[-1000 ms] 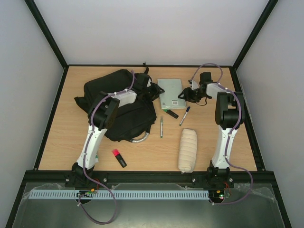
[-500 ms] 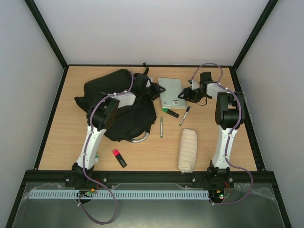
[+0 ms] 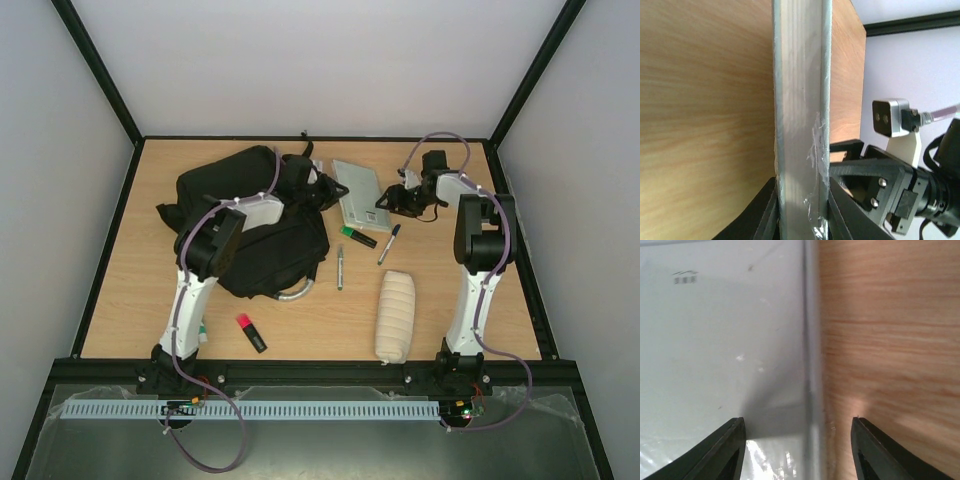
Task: Pack the student bag
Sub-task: Pick up the book from the center of the board.
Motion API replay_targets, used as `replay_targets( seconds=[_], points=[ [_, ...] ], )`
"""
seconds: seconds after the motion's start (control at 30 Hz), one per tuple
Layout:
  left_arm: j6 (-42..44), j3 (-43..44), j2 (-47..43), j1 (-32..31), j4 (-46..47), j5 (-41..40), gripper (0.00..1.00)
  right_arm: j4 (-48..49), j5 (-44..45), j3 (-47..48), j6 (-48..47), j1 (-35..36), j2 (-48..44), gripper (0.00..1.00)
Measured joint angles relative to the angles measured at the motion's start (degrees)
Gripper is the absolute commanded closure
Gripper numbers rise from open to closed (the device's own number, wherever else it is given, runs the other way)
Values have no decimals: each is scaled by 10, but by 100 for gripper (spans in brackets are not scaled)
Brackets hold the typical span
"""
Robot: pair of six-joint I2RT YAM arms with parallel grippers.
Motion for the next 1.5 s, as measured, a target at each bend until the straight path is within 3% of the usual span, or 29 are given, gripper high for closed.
replay_targets(
  seconds=[0.27, 0.57, 0.83, 1.0, 1.23, 1.5],
  points=[
    [35, -77, -120, -5, -28, 6, 98, -60, 14, 0, -9, -21, -74, 34],
    [87, -148, -327, 2, -29, 31, 98, -78, 2, -39, -31, -37, -327, 26],
    [147, -279, -501, 17, -34, 57, 98, -87, -77, -169, -32, -35, -496, 15],
    [154, -382, -574, 19, 20, 75, 98, -82, -161, -254, -43, -35, -593, 14],
    [116, -494, -627, 19, 130, 77, 97, -69, -279, -300, -38, -32, -579, 14],
    [56, -509, -631, 18, 232, 55, 97, -19, -302, -294, 11, 34, -551, 14]
  ],
)
